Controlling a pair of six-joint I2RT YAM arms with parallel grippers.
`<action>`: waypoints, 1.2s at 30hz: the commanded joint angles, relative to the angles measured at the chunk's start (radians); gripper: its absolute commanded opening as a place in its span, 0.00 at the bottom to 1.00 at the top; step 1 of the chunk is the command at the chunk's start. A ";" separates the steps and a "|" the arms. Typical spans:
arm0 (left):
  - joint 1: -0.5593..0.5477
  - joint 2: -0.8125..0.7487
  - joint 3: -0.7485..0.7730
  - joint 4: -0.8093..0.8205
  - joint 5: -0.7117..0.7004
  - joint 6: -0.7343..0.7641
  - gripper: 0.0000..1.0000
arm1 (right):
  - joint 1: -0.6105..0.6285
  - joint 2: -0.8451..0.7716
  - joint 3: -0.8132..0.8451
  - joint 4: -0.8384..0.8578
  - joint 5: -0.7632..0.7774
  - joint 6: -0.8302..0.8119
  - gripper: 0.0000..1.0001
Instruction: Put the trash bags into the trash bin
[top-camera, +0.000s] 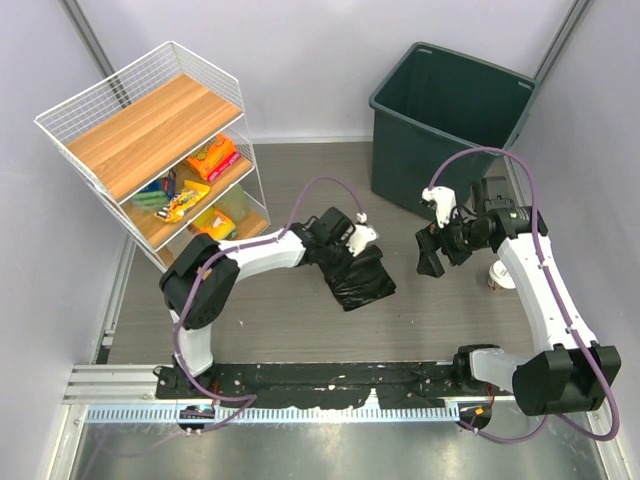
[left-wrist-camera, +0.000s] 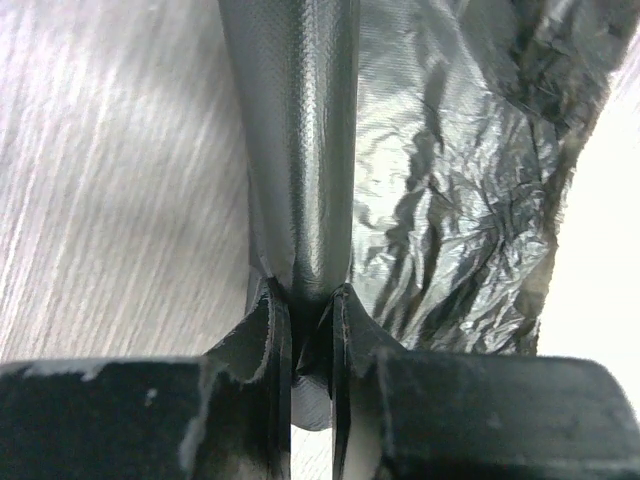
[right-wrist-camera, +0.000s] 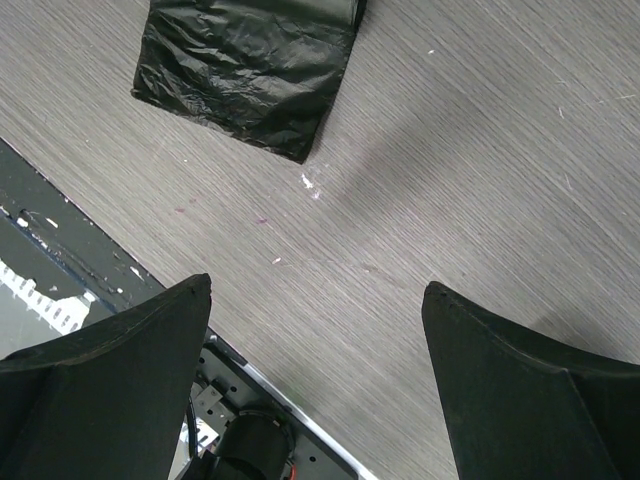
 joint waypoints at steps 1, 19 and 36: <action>0.086 -0.061 0.022 0.057 0.143 -0.185 0.00 | 0.004 0.025 0.060 0.024 -0.022 -0.004 0.90; 0.183 -0.056 -0.058 0.332 0.444 -0.488 0.00 | 0.010 0.133 0.086 0.066 -0.057 0.017 0.90; 0.226 0.004 -0.112 0.574 0.556 -0.695 0.00 | 0.045 0.122 0.016 0.141 -0.080 0.065 0.92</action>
